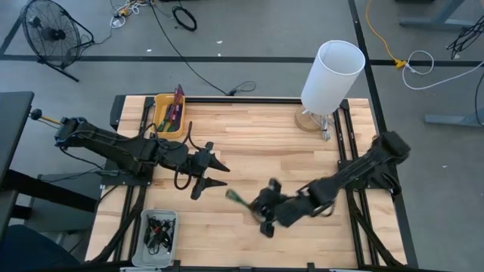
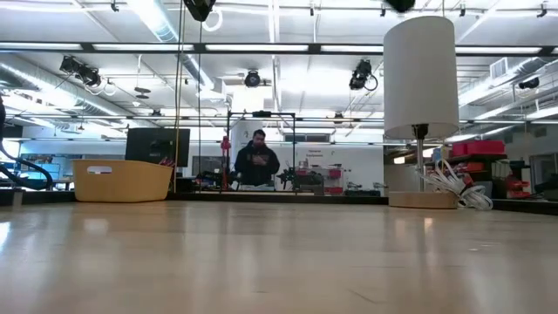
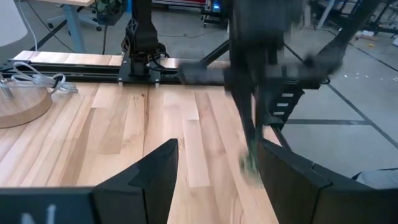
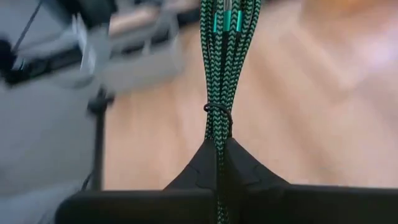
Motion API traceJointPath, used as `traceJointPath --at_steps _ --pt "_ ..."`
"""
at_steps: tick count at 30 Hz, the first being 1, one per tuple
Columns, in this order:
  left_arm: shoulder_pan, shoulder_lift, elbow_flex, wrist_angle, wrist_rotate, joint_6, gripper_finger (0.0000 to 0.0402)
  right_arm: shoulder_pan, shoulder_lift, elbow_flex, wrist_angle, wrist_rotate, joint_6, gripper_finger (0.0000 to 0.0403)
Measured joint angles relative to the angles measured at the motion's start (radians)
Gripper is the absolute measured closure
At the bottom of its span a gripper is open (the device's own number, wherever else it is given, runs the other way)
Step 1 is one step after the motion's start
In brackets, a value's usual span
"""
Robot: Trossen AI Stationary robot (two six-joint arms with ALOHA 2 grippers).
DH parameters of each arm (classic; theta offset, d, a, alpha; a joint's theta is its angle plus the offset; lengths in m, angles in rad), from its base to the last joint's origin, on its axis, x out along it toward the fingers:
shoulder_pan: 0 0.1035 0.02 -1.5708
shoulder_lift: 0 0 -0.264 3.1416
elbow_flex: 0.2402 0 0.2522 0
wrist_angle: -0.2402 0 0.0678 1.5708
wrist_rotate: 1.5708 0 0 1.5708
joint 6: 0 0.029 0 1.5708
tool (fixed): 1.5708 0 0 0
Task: Pick & Place USB Port
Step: Put the green charger cable into the yellow bin
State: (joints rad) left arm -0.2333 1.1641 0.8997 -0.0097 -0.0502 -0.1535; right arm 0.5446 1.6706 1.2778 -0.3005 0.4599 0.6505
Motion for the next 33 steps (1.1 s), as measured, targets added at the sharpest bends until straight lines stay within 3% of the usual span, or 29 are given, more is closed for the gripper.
traceJointPath --at_steps 6,8,11,15,22,33 --pt "0.000 0.000 0.000 0.003 0.000 0.000 0.0181 0.001 -0.132 0.001 0.102 0.285 -0.223 0.0402" --pt "0.000 0.000 0.000 0.017 0.000 0.000 0.0181 -0.006 -0.133 0.001 0.204 0.320 -0.319 0.0402" --pt "0.000 0.000 0.000 0.067 0.000 0.000 0.0181 -0.024 -0.112 0.001 0.354 0.286 -0.460 0.0402" --pt "0.000 0.000 0.000 0.128 0.002 0.000 0.0181 -0.040 -0.072 0.001 0.397 0.303 -0.535 0.0403" --pt "0.000 0.000 0.000 0.195 0.002 0.006 0.0181 -0.069 -0.003 0.001 0.508 0.288 -0.575 0.0403" --pt "0.000 0.000 0.000 0.241 0.022 0.016 0.0196 -0.106 0.011 0.001 0.544 0.253 -0.598 0.0403"
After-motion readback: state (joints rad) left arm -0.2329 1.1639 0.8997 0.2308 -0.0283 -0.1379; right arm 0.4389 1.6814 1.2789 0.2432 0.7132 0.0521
